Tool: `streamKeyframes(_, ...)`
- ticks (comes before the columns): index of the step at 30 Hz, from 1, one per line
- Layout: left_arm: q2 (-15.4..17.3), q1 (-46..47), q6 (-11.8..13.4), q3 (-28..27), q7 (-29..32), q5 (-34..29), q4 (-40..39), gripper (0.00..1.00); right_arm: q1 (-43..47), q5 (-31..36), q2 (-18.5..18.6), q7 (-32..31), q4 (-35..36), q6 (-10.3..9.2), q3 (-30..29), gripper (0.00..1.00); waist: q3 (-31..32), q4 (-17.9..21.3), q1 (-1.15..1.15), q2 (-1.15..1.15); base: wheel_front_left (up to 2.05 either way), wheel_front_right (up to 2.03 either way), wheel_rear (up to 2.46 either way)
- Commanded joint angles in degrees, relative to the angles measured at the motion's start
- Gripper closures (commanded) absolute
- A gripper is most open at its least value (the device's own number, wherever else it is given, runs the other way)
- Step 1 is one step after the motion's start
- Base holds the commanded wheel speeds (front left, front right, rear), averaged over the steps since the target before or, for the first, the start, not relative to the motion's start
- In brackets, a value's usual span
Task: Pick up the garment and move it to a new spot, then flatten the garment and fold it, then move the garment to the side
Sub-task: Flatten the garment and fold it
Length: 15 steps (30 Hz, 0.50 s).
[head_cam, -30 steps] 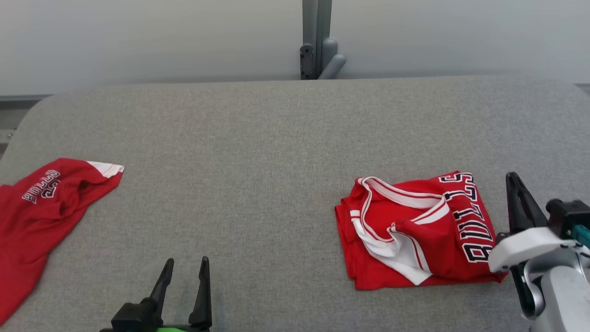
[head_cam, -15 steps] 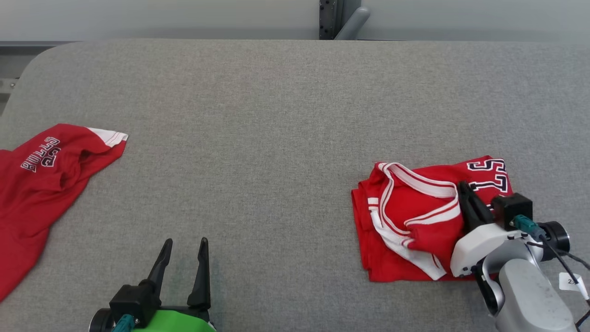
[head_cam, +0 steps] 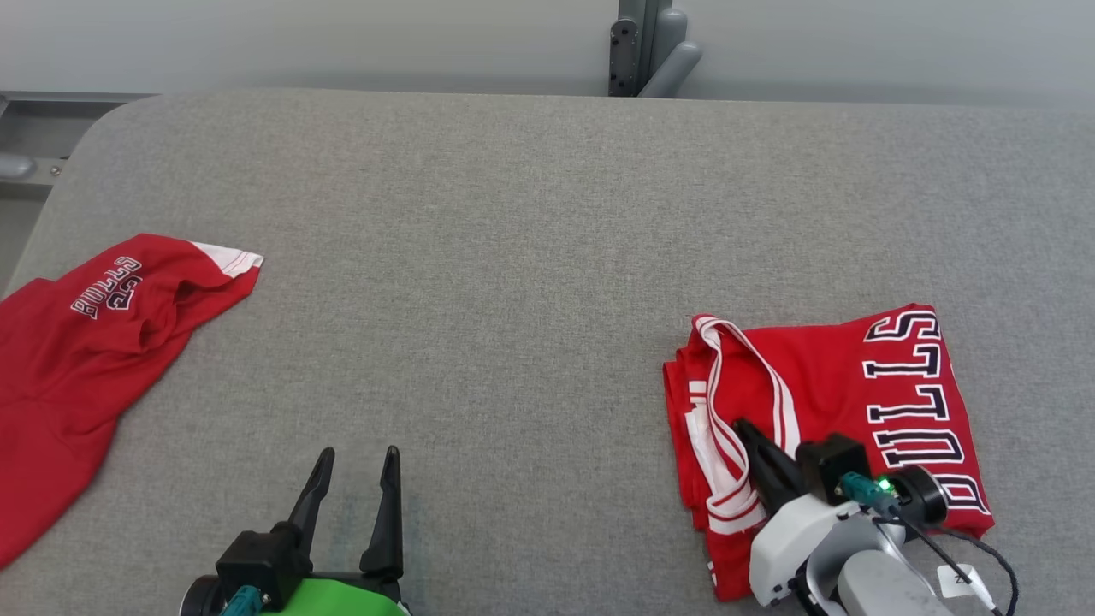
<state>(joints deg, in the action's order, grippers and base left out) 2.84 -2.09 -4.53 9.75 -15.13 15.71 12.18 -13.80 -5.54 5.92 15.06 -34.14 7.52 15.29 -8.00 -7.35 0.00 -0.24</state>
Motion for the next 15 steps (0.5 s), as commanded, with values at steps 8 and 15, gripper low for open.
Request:
streamKeyframes(8,0.10,-0.89,0.71,0.56,0.00,1.20,0.01,0.00,-1.01,-0.65,-1.68,0.14,-4.15,-0.03,6.65,1.00,1.20,-1.78,0.00,0.24,0.00,0.00,0.00)
streamKeyframes(15,0.11,-1.72,1.28,0.98,0.00,2.31,0.00,0.00,-1.86,-1.77,-2.26,0.15,-3.72,-0.05,9.20,1.00,2.40,-2.50,0.00,0.24,0.00,0.00,0.00)
